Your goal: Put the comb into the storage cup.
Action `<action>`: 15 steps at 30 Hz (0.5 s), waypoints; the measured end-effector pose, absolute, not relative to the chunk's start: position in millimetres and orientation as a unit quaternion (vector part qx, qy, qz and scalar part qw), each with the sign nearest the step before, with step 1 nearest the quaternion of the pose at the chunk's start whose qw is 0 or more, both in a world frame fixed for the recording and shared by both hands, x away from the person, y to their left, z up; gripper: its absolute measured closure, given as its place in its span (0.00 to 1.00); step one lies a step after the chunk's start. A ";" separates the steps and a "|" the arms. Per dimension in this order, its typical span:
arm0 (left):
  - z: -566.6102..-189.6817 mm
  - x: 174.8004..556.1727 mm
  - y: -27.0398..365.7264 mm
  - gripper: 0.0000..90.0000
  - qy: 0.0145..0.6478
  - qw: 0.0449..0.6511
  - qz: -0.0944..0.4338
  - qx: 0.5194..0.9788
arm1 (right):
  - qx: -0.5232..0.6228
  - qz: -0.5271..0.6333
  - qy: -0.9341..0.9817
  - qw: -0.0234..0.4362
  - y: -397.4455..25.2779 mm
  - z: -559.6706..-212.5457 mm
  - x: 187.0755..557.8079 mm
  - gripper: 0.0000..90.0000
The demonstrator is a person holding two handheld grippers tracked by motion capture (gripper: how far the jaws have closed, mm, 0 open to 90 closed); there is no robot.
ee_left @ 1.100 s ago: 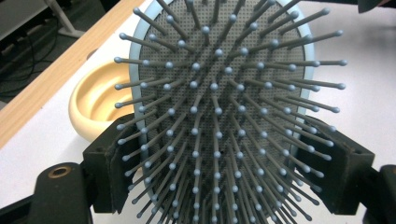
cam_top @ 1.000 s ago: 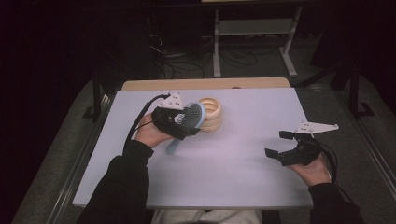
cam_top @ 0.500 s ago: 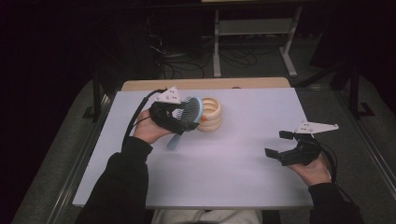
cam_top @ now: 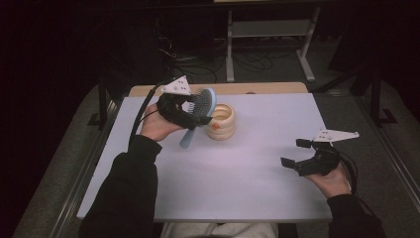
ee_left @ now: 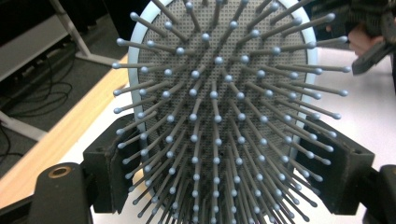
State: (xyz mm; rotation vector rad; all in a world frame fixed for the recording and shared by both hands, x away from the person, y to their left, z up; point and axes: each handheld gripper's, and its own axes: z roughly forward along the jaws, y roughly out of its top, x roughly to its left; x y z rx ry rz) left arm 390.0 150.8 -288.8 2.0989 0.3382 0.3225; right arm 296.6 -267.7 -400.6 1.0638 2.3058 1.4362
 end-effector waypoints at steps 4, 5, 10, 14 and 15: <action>-280.2 393.8 149.5 0.22 0.138 0.482 0.134 0.855 | 0.362 0.491 0.785 0.112 -268.0 -400.3 296.5 0.00; -278.4 394.8 148.8 0.22 0.139 0.481 0.135 0.855 | 0.362 0.491 0.785 0.112 -268.0 -400.2 296.4 0.00; -272.9 398.9 146.0 0.22 0.139 0.482 0.137 0.854 | 0.361 0.494 0.783 0.113 -268.8 -399.6 296.2 0.00; -273.1 402.4 145.4 0.22 0.143 0.485 0.135 0.852 | 0.362 0.493 0.783 0.112 -269.0 -399.8 296.4 0.00; -273.1 403.6 145.4 0.22 0.142 0.485 0.133 0.852 | 0.362 0.493 0.783 0.112 -268.9 -399.9 296.4 0.00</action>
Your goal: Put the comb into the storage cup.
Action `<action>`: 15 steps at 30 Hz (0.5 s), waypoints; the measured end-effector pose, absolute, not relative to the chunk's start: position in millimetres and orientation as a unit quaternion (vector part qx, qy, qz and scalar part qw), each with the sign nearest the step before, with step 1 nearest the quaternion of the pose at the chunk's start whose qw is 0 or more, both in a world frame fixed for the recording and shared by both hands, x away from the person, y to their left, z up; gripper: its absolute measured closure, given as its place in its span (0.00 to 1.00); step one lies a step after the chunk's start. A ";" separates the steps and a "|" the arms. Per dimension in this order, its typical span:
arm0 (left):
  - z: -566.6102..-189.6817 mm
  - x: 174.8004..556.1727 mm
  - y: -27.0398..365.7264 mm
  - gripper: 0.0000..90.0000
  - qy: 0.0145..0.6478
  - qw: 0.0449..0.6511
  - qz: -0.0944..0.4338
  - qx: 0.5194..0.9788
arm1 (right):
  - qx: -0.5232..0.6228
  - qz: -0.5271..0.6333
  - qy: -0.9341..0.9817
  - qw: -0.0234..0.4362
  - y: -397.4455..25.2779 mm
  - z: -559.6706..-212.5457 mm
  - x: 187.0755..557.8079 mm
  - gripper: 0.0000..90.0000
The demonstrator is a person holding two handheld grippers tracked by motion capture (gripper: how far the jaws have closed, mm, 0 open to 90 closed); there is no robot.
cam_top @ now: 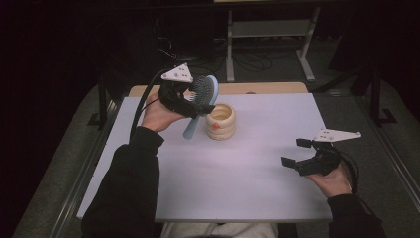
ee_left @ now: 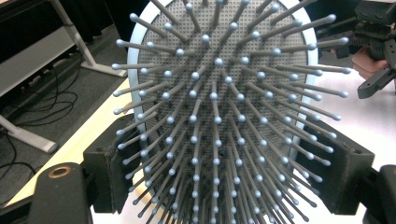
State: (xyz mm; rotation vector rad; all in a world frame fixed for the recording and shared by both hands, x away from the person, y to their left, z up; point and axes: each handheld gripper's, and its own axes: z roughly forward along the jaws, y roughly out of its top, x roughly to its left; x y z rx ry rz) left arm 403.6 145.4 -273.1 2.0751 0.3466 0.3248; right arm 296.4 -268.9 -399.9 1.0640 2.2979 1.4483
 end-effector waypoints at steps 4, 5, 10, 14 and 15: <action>-271.5 407.5 145.5 0.22 0.146 0.487 0.134 0.851 | 0.363 0.494 0.783 0.110 -268.5 -400.0 296.4 0.00; -269.1 410.1 145.5 0.22 0.146 0.490 0.133 0.849 | 0.363 0.493 0.783 0.109 -268.5 -400.1 296.3 0.00; -262.6 414.5 145.9 0.22 0.149 0.506 0.124 0.841 | 0.365 0.495 0.781 0.107 -268.8 -400.2 296.2 0.00; -255.8 416.1 143.5 0.22 0.146 0.507 0.130 0.839 | 0.364 0.497 0.781 0.107 -268.7 -399.9 295.7 0.00; -254.0 416.7 142.6 0.22 0.146 0.506 0.132 0.840 | 0.363 0.497 0.781 0.107 -268.7 -399.8 295.7 0.00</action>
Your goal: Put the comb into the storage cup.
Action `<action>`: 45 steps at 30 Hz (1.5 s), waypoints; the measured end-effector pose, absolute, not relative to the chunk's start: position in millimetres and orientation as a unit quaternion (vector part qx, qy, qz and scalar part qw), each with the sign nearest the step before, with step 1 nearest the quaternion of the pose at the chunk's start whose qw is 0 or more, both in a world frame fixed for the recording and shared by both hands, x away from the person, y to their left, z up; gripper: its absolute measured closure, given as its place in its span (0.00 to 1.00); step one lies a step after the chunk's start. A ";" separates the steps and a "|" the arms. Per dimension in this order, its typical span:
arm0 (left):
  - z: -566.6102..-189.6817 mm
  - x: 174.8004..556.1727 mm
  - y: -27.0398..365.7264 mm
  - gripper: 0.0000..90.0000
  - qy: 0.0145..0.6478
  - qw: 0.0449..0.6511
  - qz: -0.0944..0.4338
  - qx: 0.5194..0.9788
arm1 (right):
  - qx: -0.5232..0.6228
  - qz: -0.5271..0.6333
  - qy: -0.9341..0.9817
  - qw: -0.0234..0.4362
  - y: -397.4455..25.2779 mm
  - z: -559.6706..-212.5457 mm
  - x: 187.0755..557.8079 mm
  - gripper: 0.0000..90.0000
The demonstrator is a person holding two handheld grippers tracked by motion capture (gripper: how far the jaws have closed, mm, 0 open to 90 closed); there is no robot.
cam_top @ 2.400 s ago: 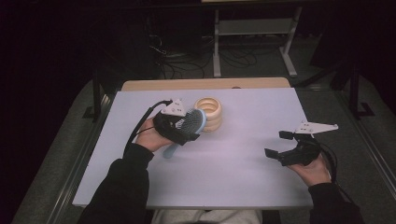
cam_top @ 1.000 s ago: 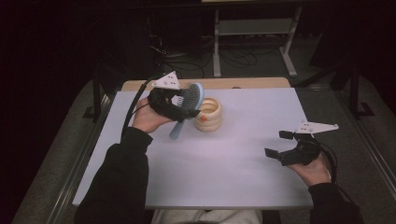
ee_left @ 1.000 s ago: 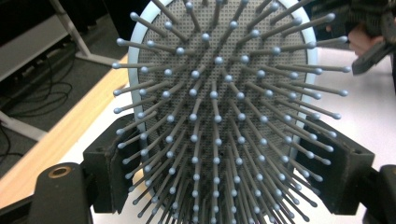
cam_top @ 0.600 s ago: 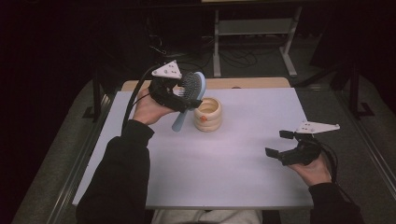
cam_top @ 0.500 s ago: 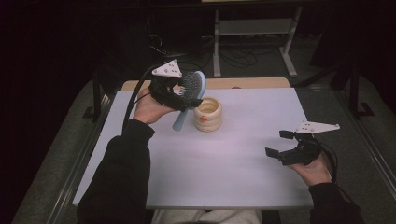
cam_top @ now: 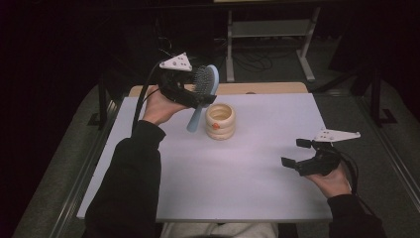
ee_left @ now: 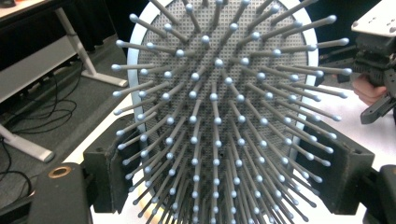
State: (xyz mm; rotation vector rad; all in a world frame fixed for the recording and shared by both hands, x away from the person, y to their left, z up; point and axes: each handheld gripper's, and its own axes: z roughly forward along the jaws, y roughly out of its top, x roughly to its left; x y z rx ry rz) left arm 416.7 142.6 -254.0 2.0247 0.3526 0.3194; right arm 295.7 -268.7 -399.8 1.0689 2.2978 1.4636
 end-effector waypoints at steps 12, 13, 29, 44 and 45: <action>-237.9 433.0 126.6 0.22 0.137 0.519 0.134 0.833 | 0.364 0.498 0.780 0.107 -269.4 -400.1 296.0 0.00; -237.0 434.4 125.1 0.22 0.134 0.520 0.133 0.833 | 0.364 0.498 0.780 0.107 -269.6 -399.9 295.8 0.00; -221.0 461.7 100.7 0.22 0.134 0.521 0.131 0.833 | 0.365 0.502 0.777 0.106 -270.7 -399.9 295.3 0.00; -242.0 483.7 90.6 0.22 0.138 0.530 0.116 0.828 | 0.366 0.502 0.777 0.104 -271.9 -400.3 295.2 0.00; -243.7 484.9 90.0 0.22 0.138 0.531 0.115 0.828 | 0.366 0.502 0.777 0.104 -271.8 -400.3 295.2 0.00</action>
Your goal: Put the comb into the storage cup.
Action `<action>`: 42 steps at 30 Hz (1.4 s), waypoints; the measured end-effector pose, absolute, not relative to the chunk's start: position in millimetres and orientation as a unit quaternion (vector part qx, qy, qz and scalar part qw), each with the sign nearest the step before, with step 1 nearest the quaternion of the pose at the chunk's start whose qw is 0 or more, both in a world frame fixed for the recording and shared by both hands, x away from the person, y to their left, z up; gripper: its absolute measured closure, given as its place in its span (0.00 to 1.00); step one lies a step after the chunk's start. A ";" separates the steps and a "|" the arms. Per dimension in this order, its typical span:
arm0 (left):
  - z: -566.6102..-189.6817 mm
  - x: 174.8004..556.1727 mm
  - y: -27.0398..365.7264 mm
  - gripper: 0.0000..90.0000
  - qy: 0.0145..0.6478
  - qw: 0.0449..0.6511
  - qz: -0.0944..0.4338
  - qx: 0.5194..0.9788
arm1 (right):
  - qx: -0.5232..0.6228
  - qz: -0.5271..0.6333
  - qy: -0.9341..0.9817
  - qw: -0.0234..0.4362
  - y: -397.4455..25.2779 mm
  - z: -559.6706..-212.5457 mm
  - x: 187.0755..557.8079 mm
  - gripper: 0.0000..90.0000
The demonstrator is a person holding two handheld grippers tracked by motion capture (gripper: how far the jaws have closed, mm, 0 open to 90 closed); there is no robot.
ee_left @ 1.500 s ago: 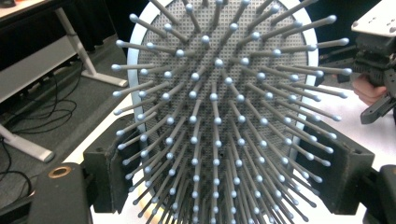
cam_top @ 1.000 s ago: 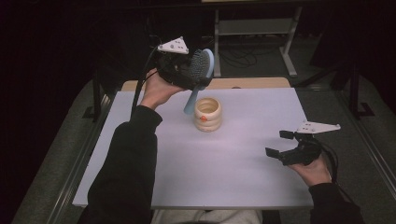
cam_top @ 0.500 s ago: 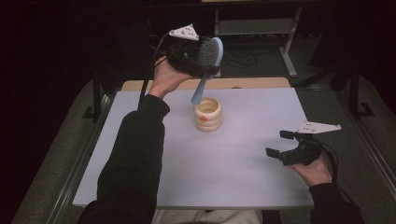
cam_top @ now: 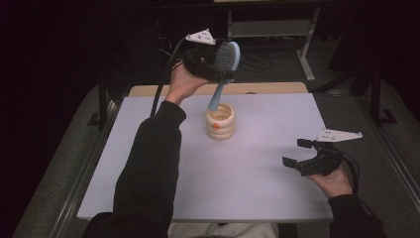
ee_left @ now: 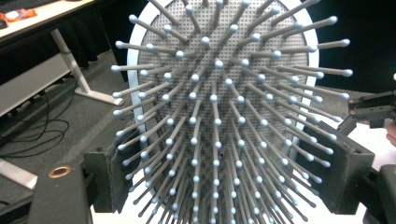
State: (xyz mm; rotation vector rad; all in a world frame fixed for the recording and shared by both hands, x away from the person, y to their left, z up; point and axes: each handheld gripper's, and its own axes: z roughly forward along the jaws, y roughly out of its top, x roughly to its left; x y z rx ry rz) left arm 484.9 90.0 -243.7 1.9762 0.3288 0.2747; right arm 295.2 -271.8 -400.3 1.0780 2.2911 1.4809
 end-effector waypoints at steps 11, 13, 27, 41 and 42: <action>-266.9 494.5 79.6 0.22 0.146 0.527 0.105 0.831 | 0.367 0.504 0.775 0.105 -273.5 -400.0 293.1 0.00; -271.4 495.0 78.7 0.22 0.147 0.532 0.099 0.828 | 0.367 0.504 0.775 0.105 -273.7 -400.1 292.9 0.00; -300.0 499.5 79.6 0.22 0.154 0.530 0.092 0.829 | 0.363 0.500 0.779 0.103 -272.9 -401.1 293.5 0.00; -322.8 501.0 78.3 0.22 0.164 0.523 0.088 0.832 | 0.365 0.502 0.778 0.103 -272.9 -400.6 293.2 0.00; -324.1 500.8 78.5 0.22 0.165 0.522 0.087 0.833 | 0.365 0.502 0.777 0.103 -273.0 -400.4 293.0 0.00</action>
